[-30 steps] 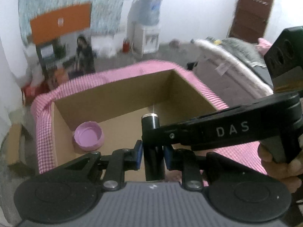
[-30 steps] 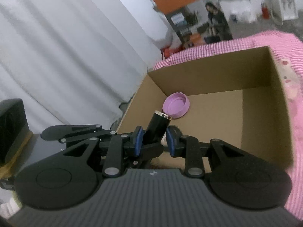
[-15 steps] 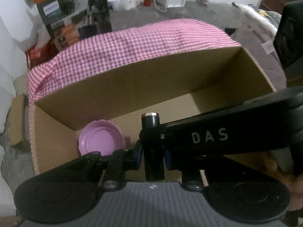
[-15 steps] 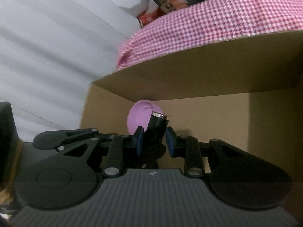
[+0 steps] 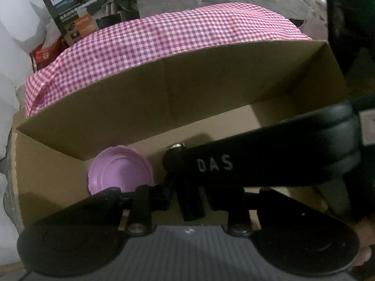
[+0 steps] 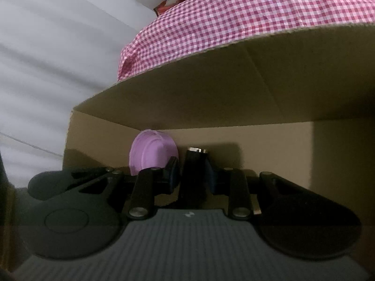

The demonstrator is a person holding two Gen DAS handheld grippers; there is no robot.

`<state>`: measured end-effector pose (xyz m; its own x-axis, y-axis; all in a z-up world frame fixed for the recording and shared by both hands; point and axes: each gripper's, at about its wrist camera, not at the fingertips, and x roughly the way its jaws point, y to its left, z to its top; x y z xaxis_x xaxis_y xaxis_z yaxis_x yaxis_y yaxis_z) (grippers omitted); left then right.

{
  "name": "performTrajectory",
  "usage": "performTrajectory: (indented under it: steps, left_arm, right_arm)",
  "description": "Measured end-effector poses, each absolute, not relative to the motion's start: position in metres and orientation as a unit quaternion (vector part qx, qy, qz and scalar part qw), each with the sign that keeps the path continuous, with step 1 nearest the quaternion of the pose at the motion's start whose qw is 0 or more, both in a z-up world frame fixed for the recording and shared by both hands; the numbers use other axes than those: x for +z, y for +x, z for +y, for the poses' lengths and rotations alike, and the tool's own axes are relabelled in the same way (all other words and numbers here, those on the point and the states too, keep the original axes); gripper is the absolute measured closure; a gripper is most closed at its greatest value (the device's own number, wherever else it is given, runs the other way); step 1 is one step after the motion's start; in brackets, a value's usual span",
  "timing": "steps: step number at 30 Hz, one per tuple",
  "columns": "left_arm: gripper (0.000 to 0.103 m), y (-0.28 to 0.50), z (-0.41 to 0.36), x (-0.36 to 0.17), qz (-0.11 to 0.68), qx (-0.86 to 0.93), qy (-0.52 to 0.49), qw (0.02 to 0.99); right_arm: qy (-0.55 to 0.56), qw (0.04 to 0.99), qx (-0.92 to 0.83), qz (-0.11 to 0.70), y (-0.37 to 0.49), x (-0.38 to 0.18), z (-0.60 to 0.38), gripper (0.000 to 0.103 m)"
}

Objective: Organize rigid objects
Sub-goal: 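Carry the black tube into the box and open the right tool, then raise the right tool out of the box and move to the green glue stick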

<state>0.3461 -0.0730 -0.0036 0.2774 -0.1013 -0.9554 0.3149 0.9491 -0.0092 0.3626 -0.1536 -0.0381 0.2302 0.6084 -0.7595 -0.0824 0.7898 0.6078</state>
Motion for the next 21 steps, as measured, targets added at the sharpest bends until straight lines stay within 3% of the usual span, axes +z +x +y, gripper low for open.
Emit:
performTrajectory:
  steps: [6,12,21]
  left_arm:
    - [0.047,0.331,-0.079,0.017,0.558,-0.136,0.113,0.811]
    - [0.031,0.305,-0.075,0.058,0.518,-0.140,0.115,0.836]
    - [0.015,0.228,-0.050,0.128,0.452,-0.160,0.095,0.873]
  right_arm:
    - [0.233,0.761,0.238,0.557,0.351,-0.020,-0.163,0.074]
    - [0.240,0.792,0.244,0.506,0.321,0.025,-0.184,0.063]
    - [0.291,0.828,0.268,0.399,0.213,0.094,-0.254,0.062]
